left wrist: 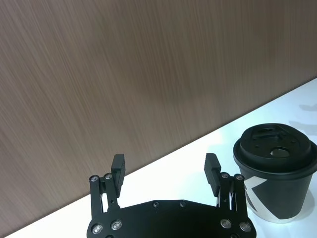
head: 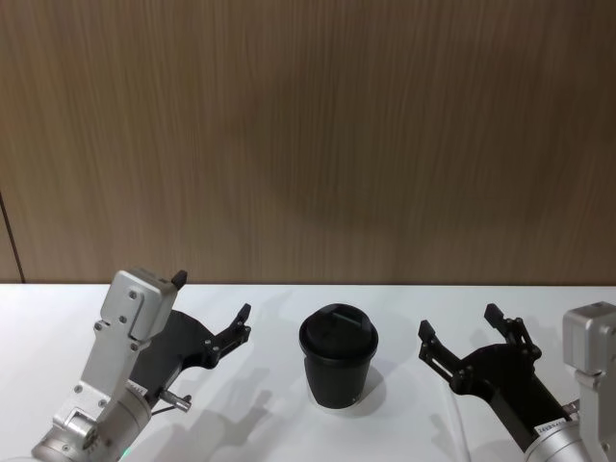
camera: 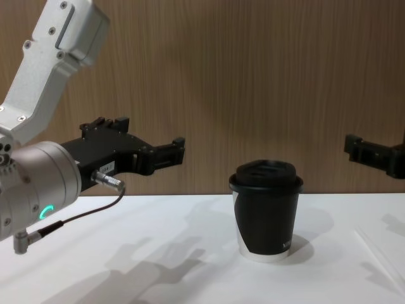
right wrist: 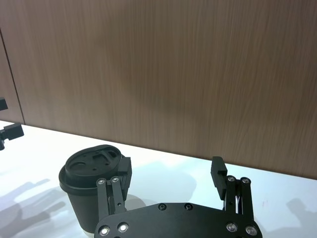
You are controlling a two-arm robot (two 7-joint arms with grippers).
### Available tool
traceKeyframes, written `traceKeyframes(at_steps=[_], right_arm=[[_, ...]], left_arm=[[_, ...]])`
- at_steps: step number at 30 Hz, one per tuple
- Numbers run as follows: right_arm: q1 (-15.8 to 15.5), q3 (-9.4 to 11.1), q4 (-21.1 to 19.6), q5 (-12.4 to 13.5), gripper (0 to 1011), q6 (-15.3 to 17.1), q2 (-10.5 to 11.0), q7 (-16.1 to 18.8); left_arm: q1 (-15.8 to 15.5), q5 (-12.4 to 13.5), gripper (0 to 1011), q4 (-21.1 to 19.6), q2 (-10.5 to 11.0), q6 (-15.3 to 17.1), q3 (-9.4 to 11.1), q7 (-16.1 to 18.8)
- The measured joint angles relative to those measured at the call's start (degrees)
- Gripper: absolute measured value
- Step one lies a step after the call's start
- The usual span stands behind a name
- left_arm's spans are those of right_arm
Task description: Pick up the straw with one hand, pass it to the other hand, and insert it into the cup.
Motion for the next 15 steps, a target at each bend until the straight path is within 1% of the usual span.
traceKeyframes(at_steps=[15], right_arm=[[0.0, 0.0, 0.0, 0.0, 1001, 0.0, 0.0, 0.0]], left_arm=[[0.0, 0.0, 1003, 0.0, 0.0, 0.0, 0.0, 0.0]])
